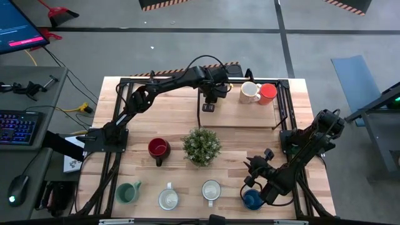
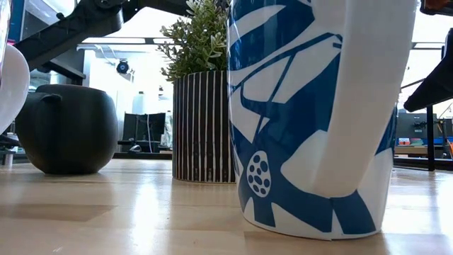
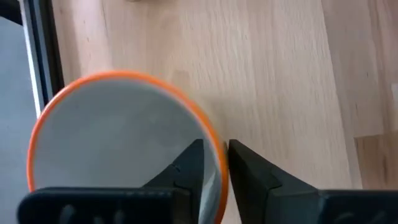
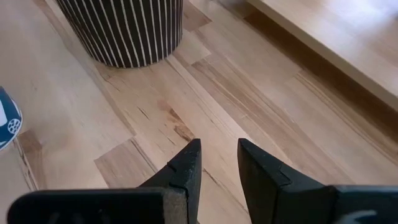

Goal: Place coffee mugs
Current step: Put the yellow patterned mug on the shelf

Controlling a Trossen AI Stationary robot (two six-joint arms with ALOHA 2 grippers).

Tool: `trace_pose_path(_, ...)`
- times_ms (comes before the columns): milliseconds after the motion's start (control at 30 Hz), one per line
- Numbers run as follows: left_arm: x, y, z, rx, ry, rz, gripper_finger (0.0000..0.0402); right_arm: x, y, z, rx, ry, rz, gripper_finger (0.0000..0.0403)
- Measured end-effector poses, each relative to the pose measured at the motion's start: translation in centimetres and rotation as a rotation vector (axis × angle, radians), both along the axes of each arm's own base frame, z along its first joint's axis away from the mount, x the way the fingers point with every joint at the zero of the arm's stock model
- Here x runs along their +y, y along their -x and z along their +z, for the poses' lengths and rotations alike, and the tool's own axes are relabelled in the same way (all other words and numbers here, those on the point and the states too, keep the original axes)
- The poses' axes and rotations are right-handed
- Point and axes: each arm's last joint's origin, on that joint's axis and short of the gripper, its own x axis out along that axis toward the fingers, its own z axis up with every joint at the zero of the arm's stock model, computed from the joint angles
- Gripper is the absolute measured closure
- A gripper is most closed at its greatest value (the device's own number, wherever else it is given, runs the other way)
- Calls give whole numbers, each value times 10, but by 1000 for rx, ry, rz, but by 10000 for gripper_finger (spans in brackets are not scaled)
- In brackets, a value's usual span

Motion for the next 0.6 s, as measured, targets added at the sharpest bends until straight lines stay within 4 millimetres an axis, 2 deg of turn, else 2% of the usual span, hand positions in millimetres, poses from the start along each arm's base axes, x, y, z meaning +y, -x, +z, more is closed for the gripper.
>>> trace_pose_path(267, -1, 1, 5, -9, -7, 3, 315, 0, 0, 0, -1, -3, 0, 320)
trace_pose_path(600, -8, 14, 43, -82, -37, -1, 298, 0, 0, 0, -4, -4, 0, 320)
